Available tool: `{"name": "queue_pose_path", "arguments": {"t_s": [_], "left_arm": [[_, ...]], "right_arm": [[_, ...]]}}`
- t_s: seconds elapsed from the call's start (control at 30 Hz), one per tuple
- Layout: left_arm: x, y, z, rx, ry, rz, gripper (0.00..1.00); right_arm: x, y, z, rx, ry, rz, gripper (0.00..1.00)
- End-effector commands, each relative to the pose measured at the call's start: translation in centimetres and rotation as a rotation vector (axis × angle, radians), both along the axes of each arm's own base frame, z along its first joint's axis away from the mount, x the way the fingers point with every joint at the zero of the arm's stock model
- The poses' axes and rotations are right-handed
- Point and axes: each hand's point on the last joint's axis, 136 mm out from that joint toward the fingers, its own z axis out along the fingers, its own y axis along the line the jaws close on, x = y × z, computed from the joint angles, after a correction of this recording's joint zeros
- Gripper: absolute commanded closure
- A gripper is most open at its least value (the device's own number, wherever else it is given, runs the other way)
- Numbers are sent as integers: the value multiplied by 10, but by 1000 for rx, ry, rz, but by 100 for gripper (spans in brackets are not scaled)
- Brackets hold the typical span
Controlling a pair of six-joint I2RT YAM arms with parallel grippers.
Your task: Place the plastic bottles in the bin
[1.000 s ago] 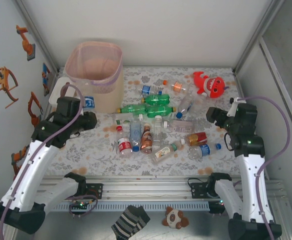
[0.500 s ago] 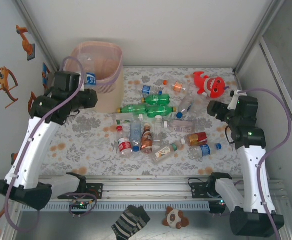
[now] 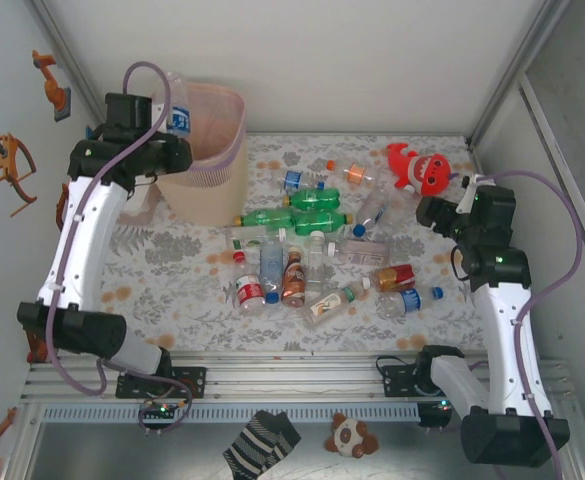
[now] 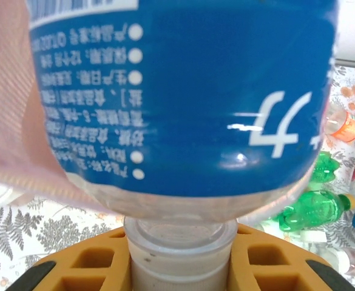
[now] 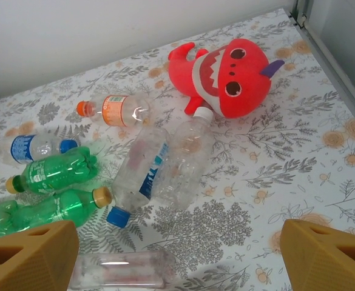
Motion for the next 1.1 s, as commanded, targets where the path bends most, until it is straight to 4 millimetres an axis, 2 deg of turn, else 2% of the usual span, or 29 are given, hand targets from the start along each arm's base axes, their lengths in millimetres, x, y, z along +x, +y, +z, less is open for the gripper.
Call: {"name": "queue_pose_path", "arguments": {"t_s": [0.0, 0.2, 0.27, 0.43, 0.77, 1.07], "left_arm": [[20, -3, -4, 39, 7, -45, 73], [58, -5, -25, 104, 55, -56, 73], [67, -6, -29, 111, 66, -59, 74], [84, -7, -54, 146, 135, -58, 75], [82, -3, -104, 189, 274, -53, 75], [79, 9, -147, 265, 376, -36, 75]], "right_arm": [[4, -2, 25, -9, -72, -16, 15], [6, -3, 30, 8, -87, -31, 15], [6, -3, 30, 10, -89, -33, 15], [3, -5, 31, -2, -89, -38, 15], [1, -5, 24, -5, -72, -39, 15], [1, -5, 18, -5, -60, -39, 15]]}}
